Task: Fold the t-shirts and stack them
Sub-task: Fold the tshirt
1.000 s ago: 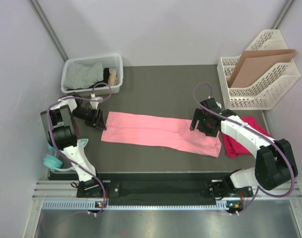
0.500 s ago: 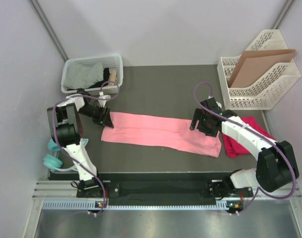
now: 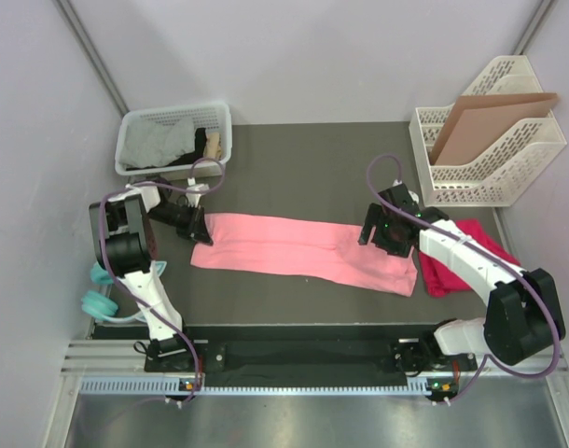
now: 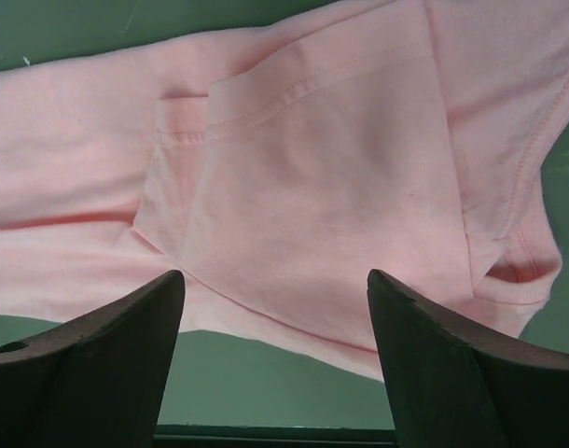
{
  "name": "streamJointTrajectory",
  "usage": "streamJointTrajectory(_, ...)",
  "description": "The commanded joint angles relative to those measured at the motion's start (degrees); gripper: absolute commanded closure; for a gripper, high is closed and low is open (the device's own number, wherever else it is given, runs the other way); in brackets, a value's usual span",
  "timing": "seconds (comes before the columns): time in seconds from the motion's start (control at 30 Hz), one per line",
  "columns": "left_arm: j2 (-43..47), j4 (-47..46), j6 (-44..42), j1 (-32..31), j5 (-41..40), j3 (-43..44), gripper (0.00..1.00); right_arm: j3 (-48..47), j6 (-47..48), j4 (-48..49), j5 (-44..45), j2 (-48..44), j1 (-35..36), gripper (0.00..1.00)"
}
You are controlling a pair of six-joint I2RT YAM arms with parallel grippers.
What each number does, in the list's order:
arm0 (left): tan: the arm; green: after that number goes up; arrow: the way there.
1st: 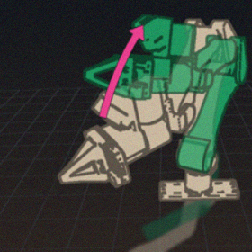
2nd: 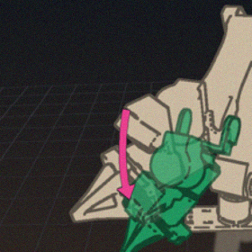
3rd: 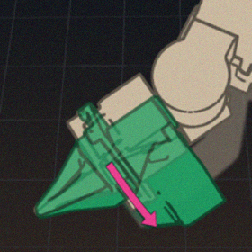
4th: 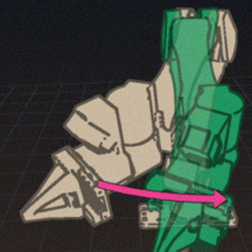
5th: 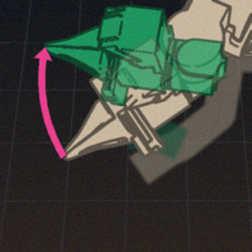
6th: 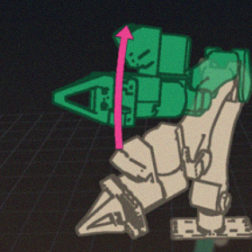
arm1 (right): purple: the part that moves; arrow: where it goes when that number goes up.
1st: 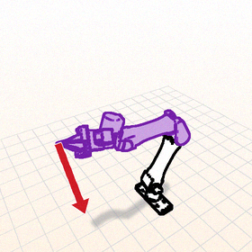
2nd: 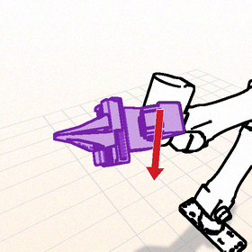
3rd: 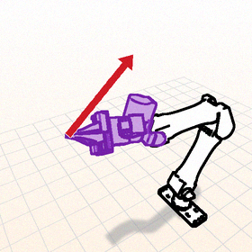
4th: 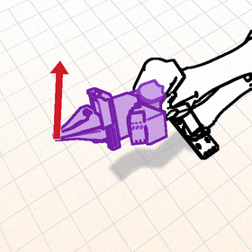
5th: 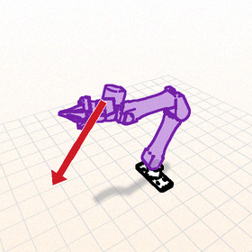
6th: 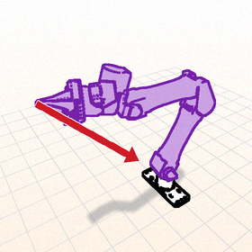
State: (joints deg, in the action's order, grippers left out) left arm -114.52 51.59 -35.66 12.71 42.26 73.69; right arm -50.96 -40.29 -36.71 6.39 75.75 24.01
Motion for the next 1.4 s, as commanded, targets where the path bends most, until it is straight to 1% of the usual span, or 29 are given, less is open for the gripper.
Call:
streamJointTrajectory(0.0, -1.23, -2.29, -2.05, 0.38, -6.84, -1.97, 0.97, 0.60, -0.22, -0.21, 1.25, -2.09, 0.78, 0.21)
streamJointTrajectory(0.03, -0.97, -2.37, -1.96, 0.56, -7.10, -1.97, 1.00, 0.60, -0.22, -0.29, 1.43, -2.18, 0.69, 0.21)
streamJointTrajectory(0.17, -0.18, -2.29, -1.52, 1.87, -9.12, -1.45, 1.00, 0.86, -0.14, -0.29, 1.43, -2.44, 0.78, 0.22)
streamJointTrajectory(0.23, 0.00, -1.85, -1.43, 2.40, -11.40, -0.92, 1.00, 0.95, -0.05, -0.21, 1.52, -2.71, 0.77, 0.22)
streamJointTrajectory(0.33, 0.96, -0.18, -2.57, 4.51, -13.60, 0.66, 1.00, 1.04, -0.05, -0.12, 1.43, -3.15, 0.69, 0.22)
streamJointTrajectory(0.47, 2.46, 2.89, -4.15, 8.99, -15.36, 4.08, 1.00, 1.21, -0.05, -0.12, 1.08, -4.20, 0.78, 0.22)
streamJointTrajectory(0.57, 3.51, 5.88, -5.47, 11.27, -15.89, 6.64, 1.00, 1.39, 0.21, -0.21, 1.08, -4.64, 0.78, 0.22)
streamJointTrajectory(0.73, 7.19, 10.19, -5.92, 11.20, -13.18, 8.57, 1.00, 2.35, 0.22, 0.67, 0.73, -5.17, 0.69, 0.22)
streamJointTrajectory(0.83, 10.35, 12.12, -3.99, 8.13, -12.11, 8.58, 1.00, 3.06, 0.22, 1.03, 0.37, -5.34, 0.69, 0.22)
streamJointTrajectory(0.9, 13.25, 12.04, -2.58, 4.18, -13.16, 8.05, 1.00, 3.32, 0.30, 1.03, 0.37, -5.61, 0.69, 0.22)
streamJointTrajectory(0.93, 14.31, 11.34, -0.31, 2.69, -13.95, 7.09, 1.00, 3.41, 0.30, 1.03, 0.37, -5.70, 0.69, 0.21)
streamJointTrajectory(0.97, 15.28, 10.38, 1.45, -0.55, -16.83, 6.47, 1.00, 3.50, 0.56, 0.94, 0.46, -6.04, 0.77, 0.21)
streamJointTrajectory(1.0, 16.77, 8.72, 2.78, -2.23, -18.25, 5.86, 1.00, 3.59, 0.65, 0.94, 0.46, -6.13, 0.69, 0.22)
streamJointTrajectory(1.03, 17.31, 8.53, 4.88, -5.38, -19.31, 5.42, 1.00, 3.67, 0.74, 0.85, 0.46, -6.22, 0.69, 0.21)
streamJointTrajectory(1.13, 18.01, 8.79, 8.75, -8.92, -20.29, 5.50, 1.00, 3.76, 1.01, 0.76, 0.55, -6.66, 0.69, 0.21)
streamJointTrajectory(1.23, 17.93, 9.23, 11.30, -14.01, -19.94, 5.50, 1.00, 3.94, 1.44, 0.76, 0.55, -7.10, 0.69, 0.21)
streamJointTrajectory(1.37, 18.45, 8.09, 14.21, -18.77, -20.47, 4.88, 1.00, 3.94, 1.88, 0.50, 0.81, -7.37, 0.69, 0.21)
